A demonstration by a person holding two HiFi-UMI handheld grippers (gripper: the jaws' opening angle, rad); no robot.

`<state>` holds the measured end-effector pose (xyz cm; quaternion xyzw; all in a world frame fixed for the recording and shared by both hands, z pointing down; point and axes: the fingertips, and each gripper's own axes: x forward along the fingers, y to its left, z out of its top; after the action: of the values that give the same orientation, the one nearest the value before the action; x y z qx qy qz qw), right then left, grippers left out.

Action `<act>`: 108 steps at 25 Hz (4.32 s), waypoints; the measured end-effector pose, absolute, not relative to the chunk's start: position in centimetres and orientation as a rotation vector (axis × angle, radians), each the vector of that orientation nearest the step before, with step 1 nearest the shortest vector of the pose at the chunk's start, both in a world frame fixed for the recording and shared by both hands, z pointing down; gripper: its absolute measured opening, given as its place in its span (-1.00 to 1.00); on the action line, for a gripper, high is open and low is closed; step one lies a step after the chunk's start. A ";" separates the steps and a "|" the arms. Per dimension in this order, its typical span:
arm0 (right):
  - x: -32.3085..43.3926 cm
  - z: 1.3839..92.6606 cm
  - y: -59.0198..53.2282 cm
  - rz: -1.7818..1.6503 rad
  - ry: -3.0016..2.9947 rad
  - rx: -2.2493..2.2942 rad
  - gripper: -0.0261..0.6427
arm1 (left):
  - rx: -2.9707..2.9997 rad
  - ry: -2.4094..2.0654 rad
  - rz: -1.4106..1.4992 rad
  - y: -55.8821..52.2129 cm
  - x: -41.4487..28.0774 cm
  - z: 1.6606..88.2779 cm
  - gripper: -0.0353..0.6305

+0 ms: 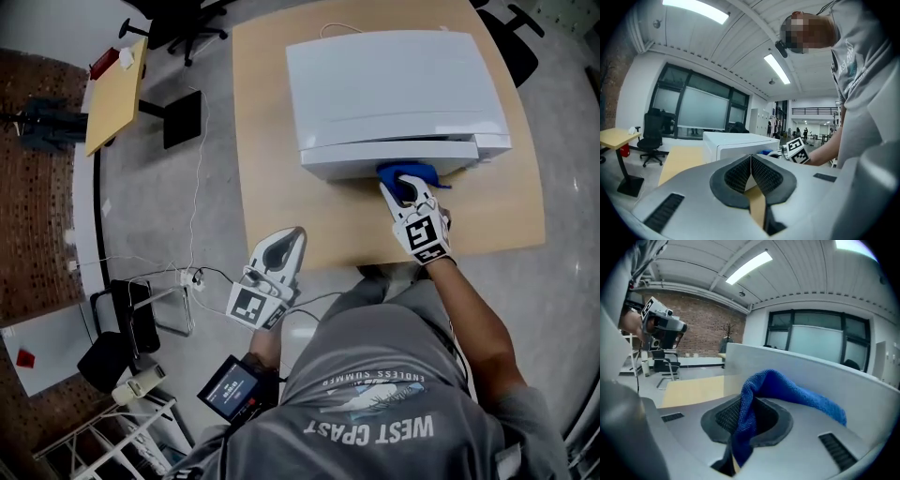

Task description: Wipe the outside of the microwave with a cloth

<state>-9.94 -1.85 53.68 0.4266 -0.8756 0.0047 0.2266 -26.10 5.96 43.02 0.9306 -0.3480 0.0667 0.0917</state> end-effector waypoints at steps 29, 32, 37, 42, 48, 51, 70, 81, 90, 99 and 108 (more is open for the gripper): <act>-12.6 53.5 -3.0 -0.035 -2.470 1.084 -0.76 | 2.776 -1.022 0.274 4.8 -26.2 43.0 -0.82; -18.7 47.8 -3.5 -0.163 -2.611 0.998 -0.76 | 2.788 -1.023 0.269 4.5 -26.1 42.6 -0.82; -14.4 44.7 -3.4 -0.081 -2.652 1.151 -0.76 | 2.802 -1.017 0.238 4.1 -26.0 42.1 -0.82; 2.7 42.3 -4.1 -0.032 -2.358 1.692 -0.76 | 2.809 -0.985 0.218 3.3 -24.8 42.3 -0.82; 18.7 45.3 -2.5 0.043 -2.009 2.040 -0.76 | 2.821 -0.931 0.261 2.0 -21.4 42.4 -0.82; 18.1 50.8 -0.5 0.358 -2.087 2.024 -0.76 | 2.818 -0.915 0.293 1.5 -19.0 42.6 -0.82; 23.7 48.4 -3.0 0.864 -2.593 2.190 -0.77 | 2.848 -0.896 0.309 -0.7 -11.6 41.5 -0.82; 24.5 45.0 -7.6 0.881 -2.686 2.047 -0.77 | 2.896 -1.084 0.260 -1.7 -14.9 38.4 -0.82; 25.6 53.5 -17.4 1.263 -2.695 1.600 -0.77 | 2.757 -1.472 0.367 -8.6 -14.1 35.4 -0.82; 25.1 64.9 -12.4 1.540 -2.449 1.398 -0.77 | 2.662 -1.590 0.444 -11.3 -10.5 35.4 -0.82; 26.4 51.5 -29.9 1.045 -3.040 1.481 -0.77 | 2.620 -1.589 0.475 -11.7 -8.9 37.2 -0.82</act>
<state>26.39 -29.90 51.52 0.4103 -0.8419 0.2895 -0.1976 -8.91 -11.72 37.23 0.8448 -0.5123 0.1531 0.0205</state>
